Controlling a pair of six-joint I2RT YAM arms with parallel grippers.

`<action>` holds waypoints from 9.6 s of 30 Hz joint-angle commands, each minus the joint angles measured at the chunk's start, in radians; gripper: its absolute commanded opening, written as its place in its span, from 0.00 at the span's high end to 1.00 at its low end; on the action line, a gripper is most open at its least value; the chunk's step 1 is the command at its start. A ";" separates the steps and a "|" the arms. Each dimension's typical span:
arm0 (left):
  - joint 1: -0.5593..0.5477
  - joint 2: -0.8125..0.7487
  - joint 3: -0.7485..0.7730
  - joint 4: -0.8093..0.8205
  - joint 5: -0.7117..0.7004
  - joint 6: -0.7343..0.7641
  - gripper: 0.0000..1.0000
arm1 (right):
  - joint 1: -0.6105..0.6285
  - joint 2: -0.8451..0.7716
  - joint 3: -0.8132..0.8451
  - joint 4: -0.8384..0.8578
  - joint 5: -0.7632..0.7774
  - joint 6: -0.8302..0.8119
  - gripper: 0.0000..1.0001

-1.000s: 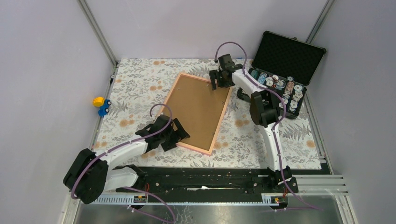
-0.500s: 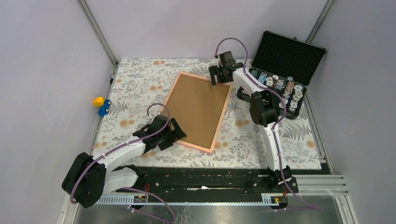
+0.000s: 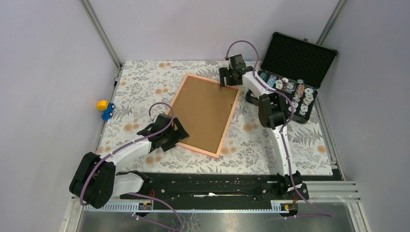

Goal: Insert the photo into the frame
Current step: Adjust the photo frame at the center of the board, then install the photo frame at the center of the board, then adjust the photo frame at the center of the board.

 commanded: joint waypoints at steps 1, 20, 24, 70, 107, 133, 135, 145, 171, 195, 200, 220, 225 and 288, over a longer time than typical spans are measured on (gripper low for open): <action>0.087 0.079 0.057 0.018 -0.031 0.068 0.02 | 0.004 -0.070 -0.096 -0.064 -0.098 0.088 0.18; 0.302 0.317 0.288 0.063 -0.010 0.220 0.01 | 0.152 -0.744 -1.144 0.194 -0.205 0.331 0.30; 0.302 0.320 0.240 0.150 0.089 0.234 0.01 | 0.209 -0.917 -1.345 0.233 -0.168 0.391 0.29; 0.260 0.031 0.153 -0.008 -0.167 0.229 0.01 | 0.135 -0.963 -1.196 0.123 0.078 0.258 0.00; 0.242 -0.004 -0.104 0.268 0.005 0.145 0.01 | 0.069 -0.729 -1.183 0.258 0.140 0.246 0.57; 0.236 -0.017 -0.114 0.293 -0.001 0.142 0.02 | 0.064 -0.717 -1.197 0.216 0.287 0.900 1.00; 0.234 -0.017 -0.115 0.293 -0.003 0.142 0.02 | 0.064 -0.753 -1.238 0.263 0.260 0.962 1.00; 0.233 -0.024 -0.115 0.303 0.008 0.152 0.01 | 0.064 -0.782 -1.314 0.391 0.190 1.015 1.00; -0.163 -0.158 0.150 -0.216 -0.098 -0.033 0.01 | 0.068 -0.672 -1.121 0.172 0.207 0.475 0.81; -0.308 -0.057 -0.007 0.098 -0.052 -0.103 0.01 | 0.069 -0.681 -1.004 0.184 0.174 0.369 0.26; -0.223 -0.058 -0.043 0.125 -0.019 -0.076 0.01 | 0.068 -0.569 -0.875 0.145 0.224 0.336 0.44; 0.194 0.190 0.107 0.157 0.039 0.144 0.01 | 0.202 -0.871 -1.382 0.275 -0.120 0.499 0.95; 0.219 0.245 0.166 0.158 0.019 0.175 0.02 | 0.303 -0.957 -1.563 0.385 -0.217 0.585 0.88; 0.208 0.046 -0.086 0.390 0.117 0.211 0.01 | 0.230 -0.929 -1.355 0.302 -0.057 0.459 0.11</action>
